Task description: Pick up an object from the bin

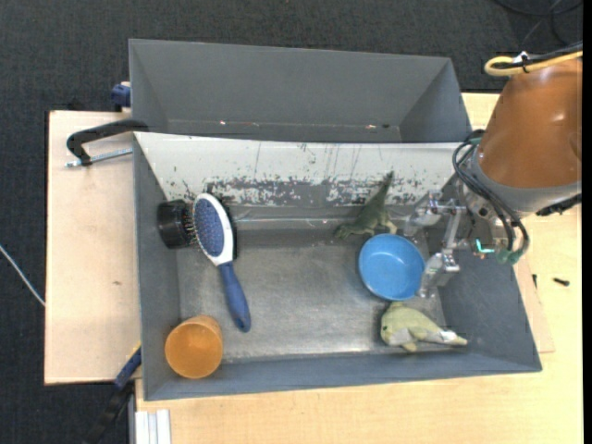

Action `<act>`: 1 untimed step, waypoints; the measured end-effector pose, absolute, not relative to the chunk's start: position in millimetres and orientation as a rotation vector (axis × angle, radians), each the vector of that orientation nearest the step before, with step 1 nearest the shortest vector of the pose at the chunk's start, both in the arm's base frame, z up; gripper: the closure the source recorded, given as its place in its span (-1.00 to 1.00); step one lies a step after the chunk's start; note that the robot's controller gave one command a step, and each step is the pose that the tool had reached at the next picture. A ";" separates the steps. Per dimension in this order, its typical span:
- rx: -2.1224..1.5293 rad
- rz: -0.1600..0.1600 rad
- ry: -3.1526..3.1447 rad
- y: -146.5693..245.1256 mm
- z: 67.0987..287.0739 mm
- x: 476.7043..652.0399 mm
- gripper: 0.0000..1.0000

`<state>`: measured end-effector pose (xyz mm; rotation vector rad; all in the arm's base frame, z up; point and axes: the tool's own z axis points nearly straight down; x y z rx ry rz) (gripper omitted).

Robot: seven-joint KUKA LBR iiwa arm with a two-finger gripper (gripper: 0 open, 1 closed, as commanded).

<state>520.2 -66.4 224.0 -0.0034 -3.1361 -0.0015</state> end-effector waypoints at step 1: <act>0.529 -0.004 -3.097 -85.0 76.6 544.1 -1.00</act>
Offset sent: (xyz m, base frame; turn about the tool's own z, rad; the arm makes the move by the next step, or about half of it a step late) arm 0.0220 -0.0202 -0.1492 -0.3421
